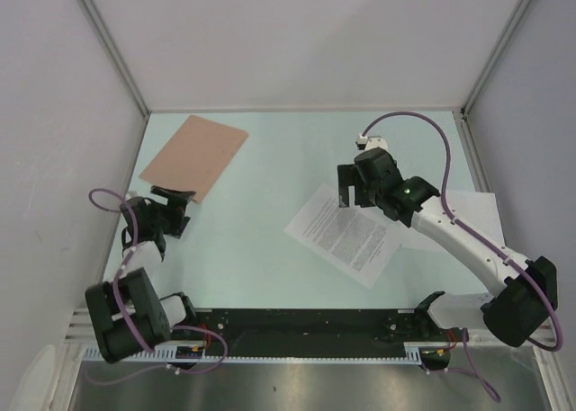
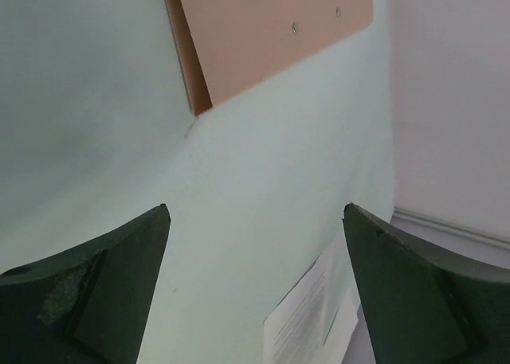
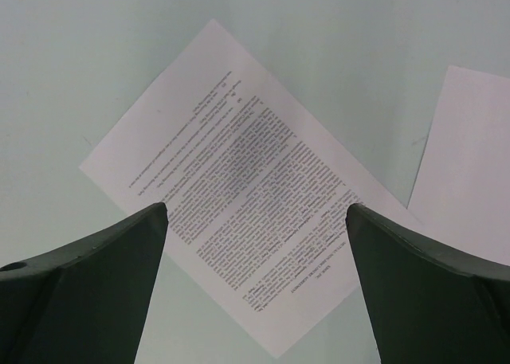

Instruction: Put the files into the folder

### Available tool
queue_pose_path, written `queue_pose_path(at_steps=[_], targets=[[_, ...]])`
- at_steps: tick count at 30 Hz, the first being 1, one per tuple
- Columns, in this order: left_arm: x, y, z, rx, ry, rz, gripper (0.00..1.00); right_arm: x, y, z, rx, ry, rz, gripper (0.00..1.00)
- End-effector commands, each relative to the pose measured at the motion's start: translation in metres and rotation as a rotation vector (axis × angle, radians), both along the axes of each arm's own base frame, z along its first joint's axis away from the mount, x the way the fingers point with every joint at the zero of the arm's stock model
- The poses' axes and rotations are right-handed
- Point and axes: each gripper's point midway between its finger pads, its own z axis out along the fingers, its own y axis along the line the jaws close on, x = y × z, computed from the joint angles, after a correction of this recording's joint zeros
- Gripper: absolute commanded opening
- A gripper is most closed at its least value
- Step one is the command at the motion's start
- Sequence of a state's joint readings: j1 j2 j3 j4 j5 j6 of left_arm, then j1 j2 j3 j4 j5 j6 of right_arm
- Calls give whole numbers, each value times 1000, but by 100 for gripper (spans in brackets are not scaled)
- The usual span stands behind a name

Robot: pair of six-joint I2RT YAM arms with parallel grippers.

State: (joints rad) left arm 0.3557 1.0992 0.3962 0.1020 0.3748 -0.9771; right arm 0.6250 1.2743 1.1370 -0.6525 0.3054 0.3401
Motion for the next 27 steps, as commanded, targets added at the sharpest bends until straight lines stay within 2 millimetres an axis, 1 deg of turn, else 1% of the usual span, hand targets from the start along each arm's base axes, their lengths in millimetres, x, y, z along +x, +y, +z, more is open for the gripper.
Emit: queue_pose_path(at_steps=[1,2,5,6,11,12,15,17,18,21,22,27], targets=[[25,25,11,-106,-164,62,92,6,13,15,54,-68,26,100],[30,27,18,-109,-212,57,91,6,12,17,54,-76,27,100],[39,38,7,-129,-183,71,83,7,10,27,65,-125,32,100],[42,39,9,-134,-202,69,79,8,9,29,67,-135,33,100],[55,48,17,-133,-273,84,74,8,7,40,90,-185,38,100],[57,48,14,-138,-267,87,71,8,7,42,94,-193,39,100],[59,51,8,-144,-246,102,68,6,4,50,110,-227,40,100],[61,54,6,-150,-247,112,66,4,4,58,127,-257,47,100],[62,53,5,-156,-243,114,66,3,3,57,125,-259,49,100],[64,55,-1,-167,-228,125,65,1,-1,64,136,-285,47,100],[64,56,-5,-172,-217,128,65,0,-3,64,134,-285,45,100],[65,60,-12,-166,-190,152,65,0,-6,64,136,-290,37,100]])
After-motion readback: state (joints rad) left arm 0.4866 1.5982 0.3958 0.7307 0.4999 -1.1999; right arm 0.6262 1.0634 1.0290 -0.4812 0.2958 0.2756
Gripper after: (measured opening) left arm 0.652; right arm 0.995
